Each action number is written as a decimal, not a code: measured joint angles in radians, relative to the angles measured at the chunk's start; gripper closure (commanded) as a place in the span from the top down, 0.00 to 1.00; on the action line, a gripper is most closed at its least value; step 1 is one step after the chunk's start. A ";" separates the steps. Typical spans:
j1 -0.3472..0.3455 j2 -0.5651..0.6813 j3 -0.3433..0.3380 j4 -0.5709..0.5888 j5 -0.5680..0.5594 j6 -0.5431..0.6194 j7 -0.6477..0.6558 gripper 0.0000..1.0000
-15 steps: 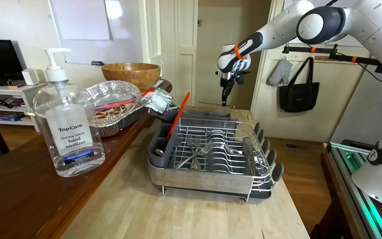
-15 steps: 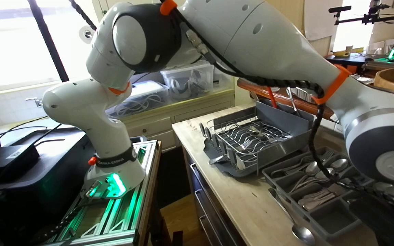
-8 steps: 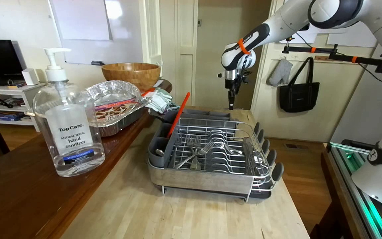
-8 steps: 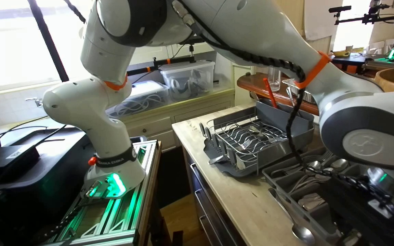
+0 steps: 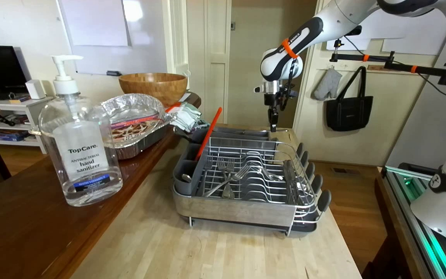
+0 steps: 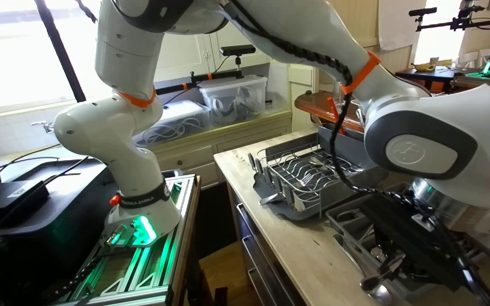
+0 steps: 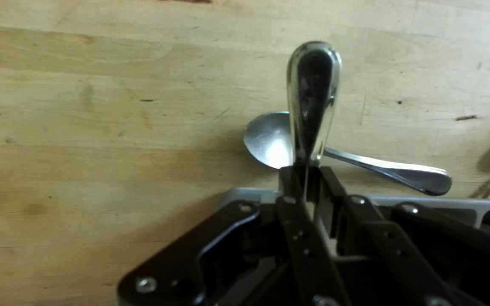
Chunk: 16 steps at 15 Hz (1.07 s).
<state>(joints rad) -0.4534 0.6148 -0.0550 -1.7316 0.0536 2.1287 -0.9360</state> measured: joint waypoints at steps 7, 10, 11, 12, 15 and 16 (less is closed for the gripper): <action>0.020 0.016 0.008 -0.003 0.026 0.058 0.018 0.04; 0.060 0.041 0.014 0.006 0.024 0.082 0.066 0.04; 0.075 0.044 0.013 0.012 0.019 0.082 0.086 0.04; 0.085 0.049 0.012 0.021 0.015 0.082 0.102 0.04; 0.118 0.063 0.022 0.056 0.014 0.082 0.146 0.04; 0.132 0.067 0.026 0.066 0.014 0.082 0.163 0.04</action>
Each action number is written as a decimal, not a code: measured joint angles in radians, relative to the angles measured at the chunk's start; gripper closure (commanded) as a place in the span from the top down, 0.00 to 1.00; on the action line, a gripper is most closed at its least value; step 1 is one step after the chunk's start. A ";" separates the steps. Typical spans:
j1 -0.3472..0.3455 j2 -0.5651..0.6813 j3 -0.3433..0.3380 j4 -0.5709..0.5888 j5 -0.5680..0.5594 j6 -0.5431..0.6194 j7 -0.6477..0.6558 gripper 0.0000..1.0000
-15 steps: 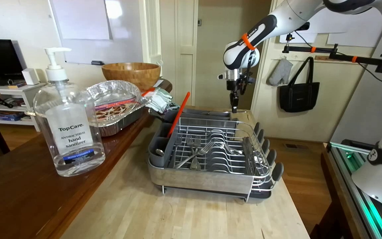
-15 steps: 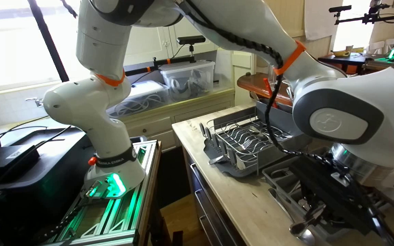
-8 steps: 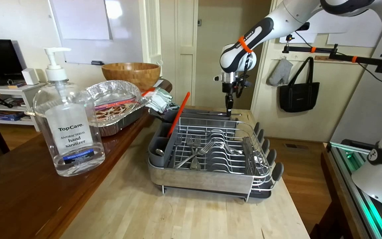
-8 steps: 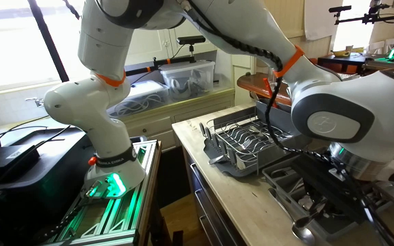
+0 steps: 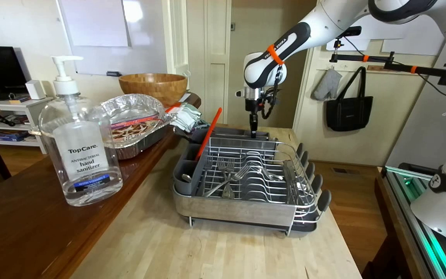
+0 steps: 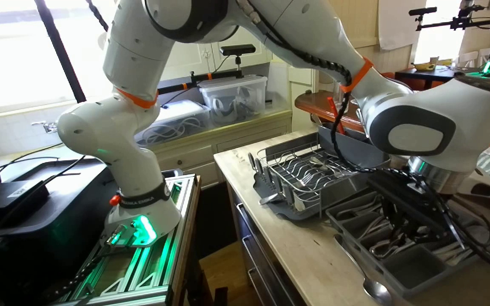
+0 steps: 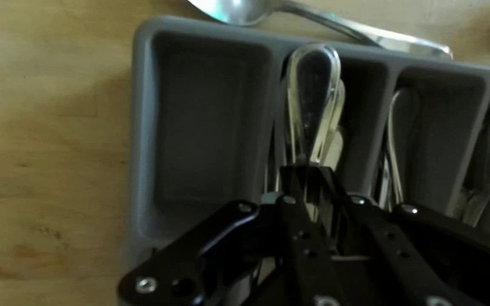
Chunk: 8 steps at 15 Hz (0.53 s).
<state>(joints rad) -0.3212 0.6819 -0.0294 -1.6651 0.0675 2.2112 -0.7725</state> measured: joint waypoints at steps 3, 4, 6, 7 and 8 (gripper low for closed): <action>0.037 0.014 0.007 0.028 0.000 -0.001 0.051 0.41; 0.045 0.021 0.006 0.035 -0.005 -0.001 0.071 0.42; 0.056 0.035 -0.001 0.045 -0.019 -0.001 0.119 0.55; 0.057 0.040 -0.004 0.050 -0.021 -0.001 0.134 0.62; 0.056 0.043 -0.008 0.055 -0.022 -0.001 0.146 0.71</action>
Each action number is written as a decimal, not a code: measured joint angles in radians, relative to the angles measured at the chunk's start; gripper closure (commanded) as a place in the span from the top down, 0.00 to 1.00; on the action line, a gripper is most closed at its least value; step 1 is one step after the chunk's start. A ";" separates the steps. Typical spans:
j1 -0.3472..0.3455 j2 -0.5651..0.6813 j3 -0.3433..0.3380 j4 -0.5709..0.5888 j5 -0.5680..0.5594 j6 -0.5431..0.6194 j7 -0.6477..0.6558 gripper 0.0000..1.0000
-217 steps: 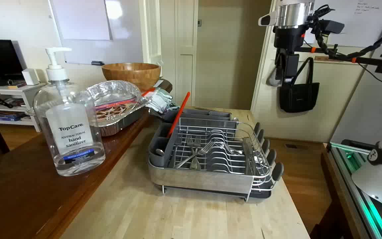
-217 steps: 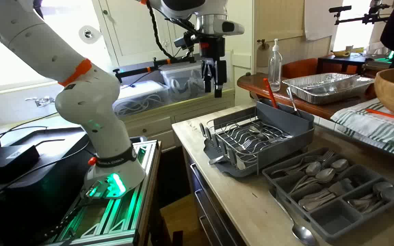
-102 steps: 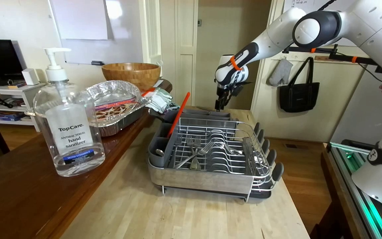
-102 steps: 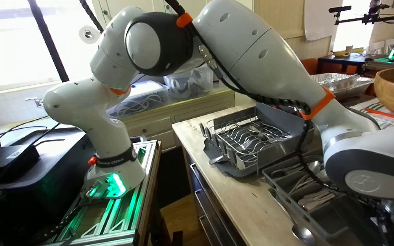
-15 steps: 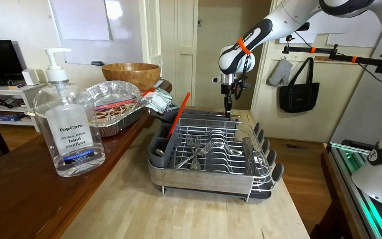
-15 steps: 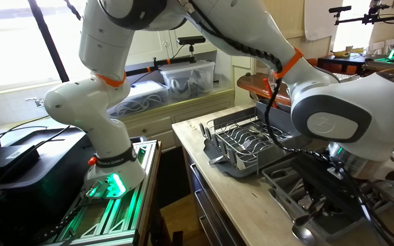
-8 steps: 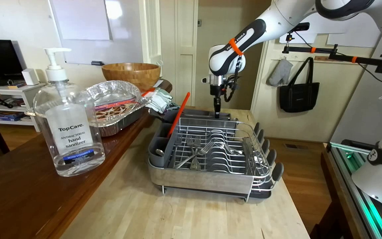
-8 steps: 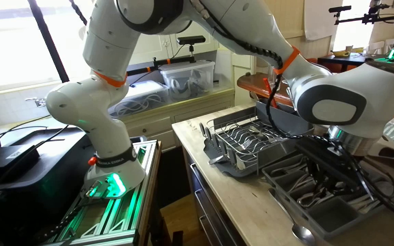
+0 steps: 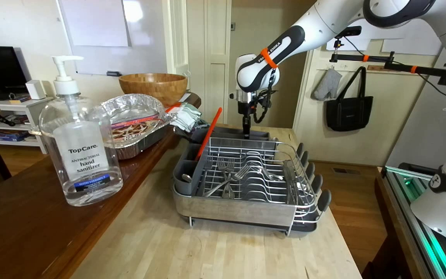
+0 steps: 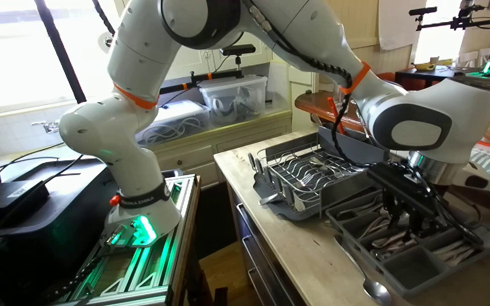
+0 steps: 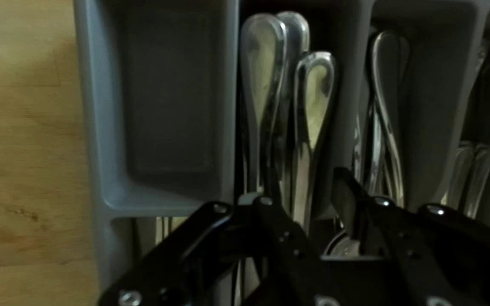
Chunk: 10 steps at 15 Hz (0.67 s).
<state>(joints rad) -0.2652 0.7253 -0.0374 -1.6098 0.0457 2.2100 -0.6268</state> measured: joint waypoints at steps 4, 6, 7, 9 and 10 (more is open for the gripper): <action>-0.009 -0.007 -0.010 0.013 -0.007 0.000 0.009 0.99; -0.010 -0.024 -0.006 -0.004 -0.021 0.000 -0.020 1.00; -0.010 -0.041 -0.002 -0.028 -0.029 0.000 -0.048 1.00; -0.010 -0.097 0.002 -0.104 -0.042 0.006 -0.117 1.00; -0.012 -0.136 0.002 -0.151 -0.047 0.011 -0.154 1.00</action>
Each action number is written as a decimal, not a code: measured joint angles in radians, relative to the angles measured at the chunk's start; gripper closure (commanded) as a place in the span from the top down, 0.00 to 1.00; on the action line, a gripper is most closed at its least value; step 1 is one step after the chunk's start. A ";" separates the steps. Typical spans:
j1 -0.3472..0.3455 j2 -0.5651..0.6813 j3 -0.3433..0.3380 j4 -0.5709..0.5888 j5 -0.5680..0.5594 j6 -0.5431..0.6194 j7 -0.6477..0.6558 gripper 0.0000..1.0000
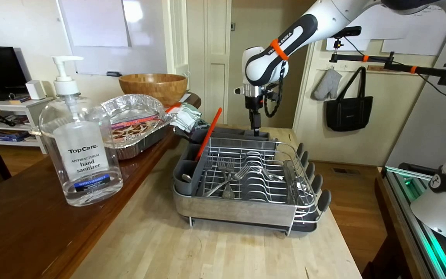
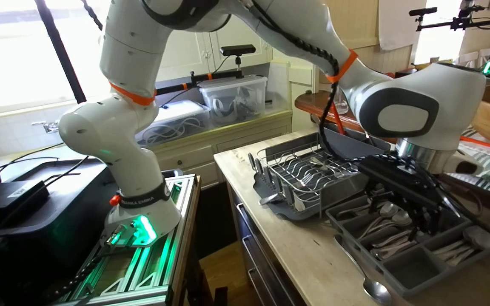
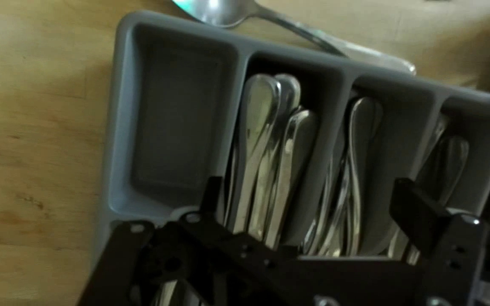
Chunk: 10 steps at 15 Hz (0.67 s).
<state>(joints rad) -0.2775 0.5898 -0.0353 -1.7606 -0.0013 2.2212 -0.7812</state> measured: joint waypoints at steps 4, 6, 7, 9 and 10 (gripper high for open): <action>-0.011 -0.185 -0.001 -0.172 -0.014 0.000 -0.173 1.00; -0.010 -0.268 0.002 -0.229 -0.013 -0.031 -0.277 1.00; -0.009 -0.302 0.006 -0.253 -0.011 -0.051 -0.328 1.00; 0.001 -0.353 0.015 -0.292 -0.004 -0.084 -0.421 1.00; 0.009 -0.372 0.020 -0.309 0.001 -0.098 -0.464 1.00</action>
<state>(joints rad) -0.2681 0.2183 -0.0151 -2.0694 -0.0006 2.1233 -1.2452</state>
